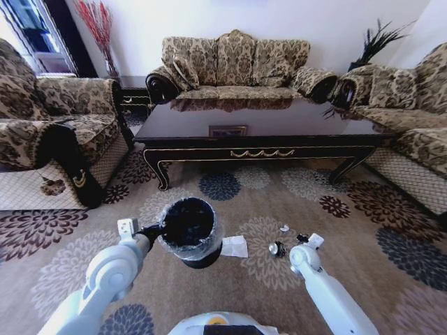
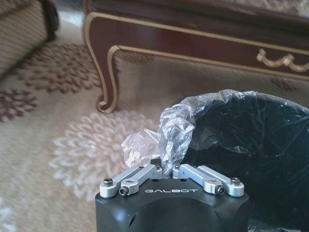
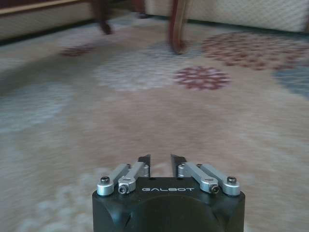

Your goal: Move to the front of the table and pick up the trash from the floor, then place it into the trash bin.

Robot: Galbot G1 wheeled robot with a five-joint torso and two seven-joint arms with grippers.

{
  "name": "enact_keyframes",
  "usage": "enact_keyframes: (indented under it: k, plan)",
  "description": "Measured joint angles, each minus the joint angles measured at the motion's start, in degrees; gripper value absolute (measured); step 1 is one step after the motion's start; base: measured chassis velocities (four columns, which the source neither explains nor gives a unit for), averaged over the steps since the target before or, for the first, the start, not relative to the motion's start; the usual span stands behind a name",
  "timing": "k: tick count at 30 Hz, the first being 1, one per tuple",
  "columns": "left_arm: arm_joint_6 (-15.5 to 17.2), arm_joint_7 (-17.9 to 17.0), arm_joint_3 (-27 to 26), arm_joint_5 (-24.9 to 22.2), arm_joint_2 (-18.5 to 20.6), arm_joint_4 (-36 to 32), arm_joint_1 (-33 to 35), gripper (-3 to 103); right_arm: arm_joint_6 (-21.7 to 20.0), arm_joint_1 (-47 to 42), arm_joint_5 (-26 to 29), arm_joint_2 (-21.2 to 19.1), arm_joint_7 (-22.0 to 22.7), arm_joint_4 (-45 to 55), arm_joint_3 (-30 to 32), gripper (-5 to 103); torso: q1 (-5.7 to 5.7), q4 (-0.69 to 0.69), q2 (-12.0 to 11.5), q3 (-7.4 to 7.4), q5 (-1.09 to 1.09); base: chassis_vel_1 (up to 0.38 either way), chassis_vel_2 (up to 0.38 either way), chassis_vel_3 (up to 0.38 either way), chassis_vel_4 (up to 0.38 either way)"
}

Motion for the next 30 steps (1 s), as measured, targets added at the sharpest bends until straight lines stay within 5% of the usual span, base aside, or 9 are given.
enact_keyframes:
  k: [2, 7, 20, 30]
  plan:
    - [-0.09, -0.03, -1.2, -0.43, 0.52, 0.49, -0.12, 4, -0.04, 0.26, -0.36, -0.04, -1.04, -0.01, -0.77, 28, 0.0, 0.0, 0.0, 0.0, -0.01, 0.0, 0.0, 0.0, 0.0]
    - [-0.43, -0.01, -5.74, -1.59, 1.34, 2.87, -0.09, 4, -1.27, 0.11, -3.08, -0.54, -4.53, -0.48, -4.62, 50, 0.0, 0.0, 0.0, 0.0, -0.02, 0.0, 0.0, 0.0, 0.0]
    - [-0.68, 0.26, -8.85, -1.4, 0.96, 6.08, 1.24, 4, -1.72, -5.74, -5.4, -0.73, -3.18, 2.34, -11.05, 97, 0.0, -0.01, 0.0, 0.0, -0.01, 0.0, 0.0, 0.0, 0.0]
    - [-0.69, 0.25, -9.0, -1.14, 0.85, 4.54, 2.91, 4, -0.77, -2.47, -6.09, 4.79, -3.6, -6.25, -11.89, 100, 0.0, 0.0, -0.01, 0.0, 0.0, 0.0, 0.0, 0.0, 0.0]
